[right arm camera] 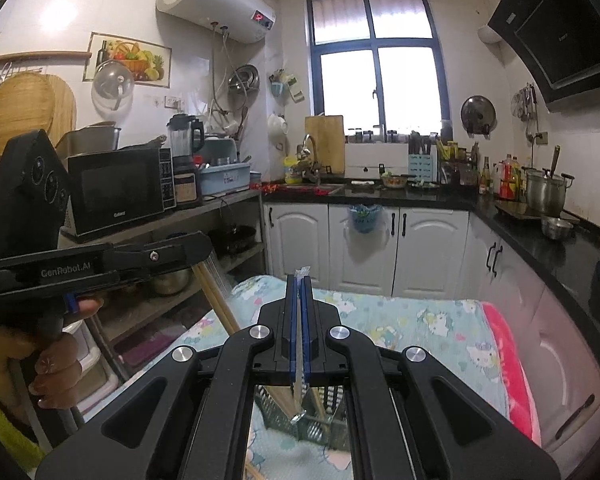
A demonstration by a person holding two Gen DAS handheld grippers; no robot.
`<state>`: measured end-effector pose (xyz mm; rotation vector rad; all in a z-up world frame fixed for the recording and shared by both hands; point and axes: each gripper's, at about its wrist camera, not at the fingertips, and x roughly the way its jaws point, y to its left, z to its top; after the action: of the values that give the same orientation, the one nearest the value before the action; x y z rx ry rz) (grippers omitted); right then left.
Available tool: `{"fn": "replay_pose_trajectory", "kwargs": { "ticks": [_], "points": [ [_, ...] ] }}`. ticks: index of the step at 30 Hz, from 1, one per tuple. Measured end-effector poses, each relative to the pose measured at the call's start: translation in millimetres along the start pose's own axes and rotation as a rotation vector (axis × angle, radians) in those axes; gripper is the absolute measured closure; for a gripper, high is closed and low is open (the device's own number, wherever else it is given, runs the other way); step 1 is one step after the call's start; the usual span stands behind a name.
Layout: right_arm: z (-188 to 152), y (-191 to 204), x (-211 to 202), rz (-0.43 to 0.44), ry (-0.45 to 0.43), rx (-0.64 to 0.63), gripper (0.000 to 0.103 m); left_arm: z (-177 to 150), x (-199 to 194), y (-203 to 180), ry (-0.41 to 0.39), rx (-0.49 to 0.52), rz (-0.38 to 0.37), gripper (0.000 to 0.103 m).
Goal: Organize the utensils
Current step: 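Lower both held chopsticks down into the holder slots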
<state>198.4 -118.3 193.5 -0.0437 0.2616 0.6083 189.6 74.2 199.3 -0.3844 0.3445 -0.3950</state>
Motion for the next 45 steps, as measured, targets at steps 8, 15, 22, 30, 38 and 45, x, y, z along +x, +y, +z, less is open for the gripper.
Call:
{"fn": "replay_pose_trajectory", "kwargs": {
  "ticks": [8,15,22,30,38,45],
  "points": [
    [6,-2,17,-0.022,-0.005,-0.007,0.101,11,13,-7,-0.045,0.04,0.043,0.101],
    [0,-8,31,-0.035,0.003,0.0,0.101,10,30,-5,-0.058,0.054,0.078,0.101],
    [-9,-15,46,-0.048,0.02,0.021,0.101,-1,46,5,-0.059,0.046,0.096,0.101],
    [-23,-25,61,-0.059,0.051,0.04,0.101,-12,62,18,-0.04,0.019,0.105,0.101],
    [-37,-33,72,-0.067,0.081,0.062,0.101,-20,76,20,-0.02,0.012,0.104,0.101],
    [-54,-37,79,-0.074,0.12,0.074,0.101,-36,87,29,0.007,-0.012,0.089,0.101]
  ]
}}
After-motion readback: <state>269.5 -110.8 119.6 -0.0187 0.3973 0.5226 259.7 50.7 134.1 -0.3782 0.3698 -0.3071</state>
